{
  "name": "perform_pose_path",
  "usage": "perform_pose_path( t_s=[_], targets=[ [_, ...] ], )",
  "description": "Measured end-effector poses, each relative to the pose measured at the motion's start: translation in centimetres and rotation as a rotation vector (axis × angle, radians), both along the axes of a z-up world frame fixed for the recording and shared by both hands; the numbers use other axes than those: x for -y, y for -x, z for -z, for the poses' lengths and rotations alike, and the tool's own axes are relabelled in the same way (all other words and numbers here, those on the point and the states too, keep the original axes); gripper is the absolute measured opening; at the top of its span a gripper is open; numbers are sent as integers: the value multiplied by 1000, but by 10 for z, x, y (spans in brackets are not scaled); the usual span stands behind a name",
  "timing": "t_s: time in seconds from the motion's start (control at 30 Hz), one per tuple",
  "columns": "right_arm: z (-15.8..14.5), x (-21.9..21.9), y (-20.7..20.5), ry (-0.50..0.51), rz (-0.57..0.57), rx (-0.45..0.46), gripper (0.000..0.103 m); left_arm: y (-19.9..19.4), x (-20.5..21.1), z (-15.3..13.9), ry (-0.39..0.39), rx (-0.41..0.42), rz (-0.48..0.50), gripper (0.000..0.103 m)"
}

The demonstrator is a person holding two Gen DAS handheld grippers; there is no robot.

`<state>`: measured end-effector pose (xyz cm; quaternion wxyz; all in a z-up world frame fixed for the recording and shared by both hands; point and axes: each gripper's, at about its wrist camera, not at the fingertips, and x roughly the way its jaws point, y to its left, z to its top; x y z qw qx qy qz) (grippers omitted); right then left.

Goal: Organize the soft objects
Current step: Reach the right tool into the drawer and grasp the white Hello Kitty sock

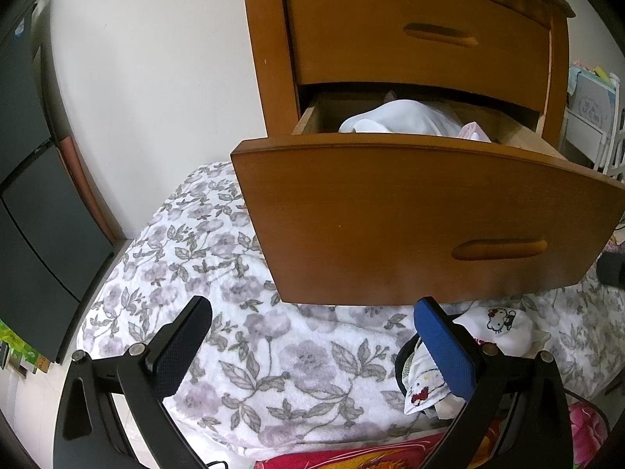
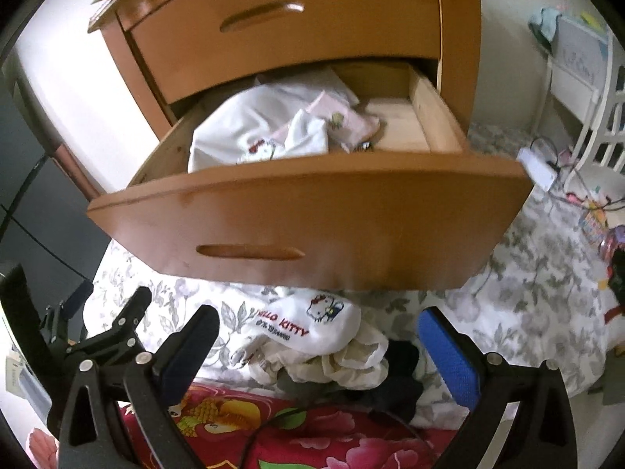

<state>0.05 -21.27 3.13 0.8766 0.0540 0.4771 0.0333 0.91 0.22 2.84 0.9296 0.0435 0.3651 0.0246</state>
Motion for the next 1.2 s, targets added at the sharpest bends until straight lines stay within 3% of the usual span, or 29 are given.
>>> perform_pose_path(
  t_s=[0.37,0.7,1.0,1.2],
  targets=[
    [-50,-5,-3,-11,-20,124,103,-3,-2,0,19,-4,3,103],
    [-63,-3,-24,35,-17,148,103,-5,-5,2,41,-14,2,103],
    [-87,-12,-52,52,-81,200,103,-8,-7,3,53,-27,1,103],
    [-92,-14,-88,4,-123,158,103,-11,-7,5,59,-39,2,103]
  ],
)
